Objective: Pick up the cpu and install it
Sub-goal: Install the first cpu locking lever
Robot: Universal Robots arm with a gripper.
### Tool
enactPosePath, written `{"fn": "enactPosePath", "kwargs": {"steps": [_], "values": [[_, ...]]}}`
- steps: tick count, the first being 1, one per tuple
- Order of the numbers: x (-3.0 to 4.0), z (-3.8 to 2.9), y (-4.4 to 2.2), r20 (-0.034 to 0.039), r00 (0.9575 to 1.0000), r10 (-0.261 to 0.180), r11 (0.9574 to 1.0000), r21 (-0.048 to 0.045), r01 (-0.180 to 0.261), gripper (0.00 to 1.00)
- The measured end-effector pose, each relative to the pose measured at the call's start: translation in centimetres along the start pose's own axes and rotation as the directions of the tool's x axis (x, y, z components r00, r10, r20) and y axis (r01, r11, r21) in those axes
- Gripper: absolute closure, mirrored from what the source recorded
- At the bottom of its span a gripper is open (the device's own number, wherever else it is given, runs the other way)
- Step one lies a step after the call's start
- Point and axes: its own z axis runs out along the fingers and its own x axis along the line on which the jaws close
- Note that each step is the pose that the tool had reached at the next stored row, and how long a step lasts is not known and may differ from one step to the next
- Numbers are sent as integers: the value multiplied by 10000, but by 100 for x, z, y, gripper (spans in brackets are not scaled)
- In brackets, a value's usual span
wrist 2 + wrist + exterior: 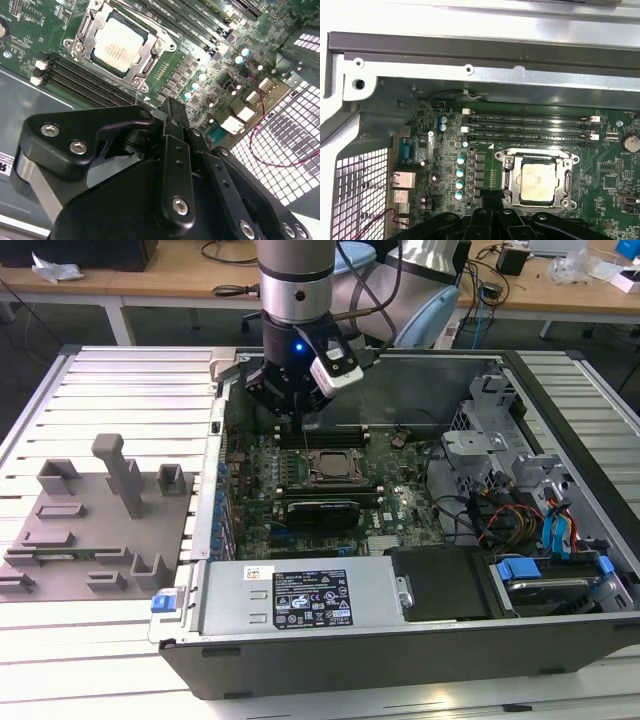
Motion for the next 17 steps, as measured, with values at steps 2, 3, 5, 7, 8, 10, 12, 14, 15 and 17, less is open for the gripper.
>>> {"fn": "enactPosePath", "kwargs": {"steps": [2, 3, 5, 7, 8, 10, 12, 14, 15, 17], "values": [[0, 0, 0, 0, 10000, 0, 10000, 0, 0, 89], [0, -1, -1, 0, 10000, -1, 10000, -16, 1, 89], [1, 4, -1, 11, 10000, 2, 9998, -185, -2, 89], [2, 11, -1, 23, 10000, 5, 9992, -403, -4, 89], [3, 13, -1, 28, 10000, 7, 9987, -509, -5, 89], [5, 23, -1, 45, 10000, 12, 9965, -834, -8, 89], [6, 36, 0, 53, 10000, 14, 9954, -960, -9, 89], [8, 59, -1, 57, 10000, 17, 9944, -1057, -11, 89], [8, 71, 1, 59, 10000, 18, 9941, -1082, -12, 89], [8, 92, 9, 61, 10000, 17, 9937, -1122, -11, 89]]}}
